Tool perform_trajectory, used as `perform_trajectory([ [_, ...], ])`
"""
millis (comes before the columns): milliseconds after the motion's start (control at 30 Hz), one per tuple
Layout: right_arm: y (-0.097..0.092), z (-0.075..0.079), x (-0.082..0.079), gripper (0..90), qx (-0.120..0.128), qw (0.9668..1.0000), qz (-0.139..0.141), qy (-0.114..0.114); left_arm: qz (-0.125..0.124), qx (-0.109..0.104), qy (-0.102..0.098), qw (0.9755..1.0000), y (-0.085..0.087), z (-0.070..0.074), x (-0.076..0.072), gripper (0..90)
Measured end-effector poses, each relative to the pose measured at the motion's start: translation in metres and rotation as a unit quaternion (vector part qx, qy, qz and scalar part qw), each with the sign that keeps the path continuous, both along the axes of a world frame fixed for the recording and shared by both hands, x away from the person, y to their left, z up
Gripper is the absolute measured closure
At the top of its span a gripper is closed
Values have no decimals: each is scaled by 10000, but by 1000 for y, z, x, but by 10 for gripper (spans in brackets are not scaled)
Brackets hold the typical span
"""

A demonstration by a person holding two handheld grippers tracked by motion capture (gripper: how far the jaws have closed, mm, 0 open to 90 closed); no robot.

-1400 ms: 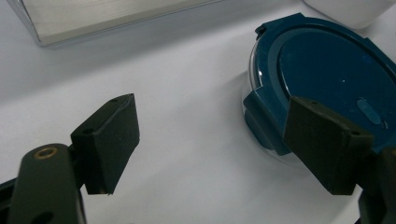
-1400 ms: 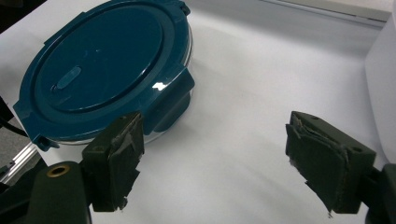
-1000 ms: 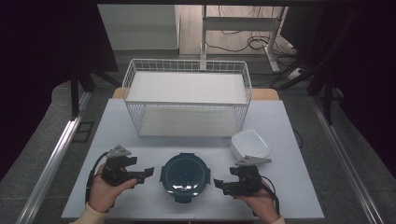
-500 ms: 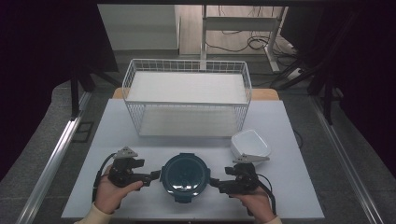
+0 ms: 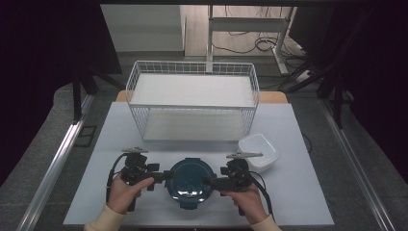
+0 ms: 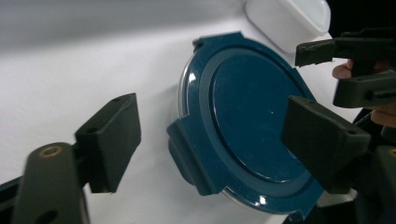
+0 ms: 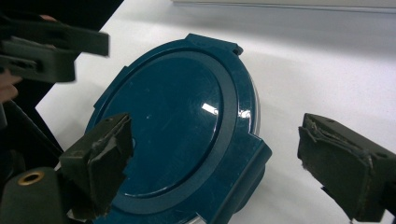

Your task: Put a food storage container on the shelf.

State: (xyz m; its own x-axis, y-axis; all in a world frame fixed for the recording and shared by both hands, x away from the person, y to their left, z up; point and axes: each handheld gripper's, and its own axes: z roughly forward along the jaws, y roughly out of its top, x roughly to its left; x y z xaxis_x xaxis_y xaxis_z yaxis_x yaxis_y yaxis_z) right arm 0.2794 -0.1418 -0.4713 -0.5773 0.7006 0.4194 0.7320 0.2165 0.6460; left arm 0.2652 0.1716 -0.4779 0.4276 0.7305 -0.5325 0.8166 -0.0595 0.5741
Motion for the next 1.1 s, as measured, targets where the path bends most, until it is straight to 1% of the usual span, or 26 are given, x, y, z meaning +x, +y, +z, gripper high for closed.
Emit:
perform_trajectory([
  [33, -1, 0, -1, 99, 17, 10000, -22, -26, 53, -67, 150, 9999, -1, -6, 0, 148],
  [100, -3, 0, -3, 97, 43, 10000, -22, -29, 47, -105, 321, 9994, -2, -12, -1, 98],
  [167, -4, -1, -4, 95, 27, 10000, -3, -24, 59, -130, 359, 9993, -2, -15, -1, 82],
  [233, -6, -8, -5, 94, 61, 9999, -14, 95, 58, -270, 498, 9984, -1, -20, -2, 76],
  [267, -6, -10, -5, 94, 97, 9998, -13, 157, 58, -270, 498, 9984, -1, -20, -2, 71],
  [300, -7, -13, -4, 94, 123, 9996, -26, 239, 7, -377, 591, 9975, -3, -25, 0, 70],
  [333, -7, -15, -4, 94, 133, 9995, -28, 269, -35, -467, 654, 9968, -4, -28, 1, 71],
  [367, -7, -17, -3, 95, 141, 9994, -45, 317, -70, -510, 701, 9962, -5, -30, 2, 71],
  [433, -6, -20, -2, 96, 199, 9990, -25, 406, -119, -666, 794, 9945, -6, -35, 4, 76],
  [467, -6, -22, -1, 97, 243, 9986, -16, 469, -119, -666, 794, 9945, -6, -35, 4, 82],
  [500, -6, -22, -1, 97, 243, 9986, -16, 469, -143, -745, 854, 9935, -7, -37, 5, 82],
  [533, -5, -27, 1, 98, 352, 9975, -8, 618, -192, -839, 910, 9921, -8, -40, 6, 92],
  [633, -3, -33, 3, 98, 441, 9958, -28, 806, -235, -869, 915, 9917, -8, -40, 5, 105],
  [667, -3, -33, 3, 98, 441, 9958, -28, 806, -235, -869, 915, 9917, -8, -40, 5, 120],
  [700, -2, -36, 3, 114, 487, 9951, -46, 865, -290, -948, 943, 9906, -8, -40, 5, 141],
  [767, -1, -39, 2, 127, 583, 9937, 1, 955, -323, -1078, 1038, 9882, -8, -43, 4, 147],
  [800, 0, -40, 2, 133, 647, 9927, 7, 1016, -323, -1078, 1038, 9882, -8, -43, 4, 154],
  [833, 0, -40, 2, 133, 647, 9927, 7, 1016, -326, -1107, 1087, 9874, -8, -44, 4, 166],
  [867, 3, -42, 2, 161, 739, 9910, 60, 1113, -319, -1125, 1134, 9866, -9, -47, 4, 190],
  [900, 3, -43, 1, 157, 778, 9902, 68, 1154, -336, -1114, 1122, 9869, -10, -47, 4, 222],
  [933, 4, -43, 1, 161, 769, 9903, 50, 1156, -318, -1031, 1064, 9885, -12, -46, 3, 228],
  [967, 4, -43, 1, 161, 769, 9903, 50, 1156, -318, -1031, 1064, 9885, -12, -46, 3, 234],
  [1000, 0, -41, 2, 240, 809, 9901, 48, 1148, -304, -966, 1033, 9895, -12, -44, 2, 242],
  [1033, -2, -40, 3, 264, 881, 9888, 2, 1203, -277, -981, 1041, 9893, -12, -44, 2, 242],
  [1067, -6, -41, 5, 287, 998, 9862, -40, 1323, -253, -998, 1054, 9891, -11, -44, 2, 246],
  [1100, -8, -42, 6, 301, 1071, 9852, -77, 1337, -253, -998, 1054, 9891, -11, -44, 2, 254],
])
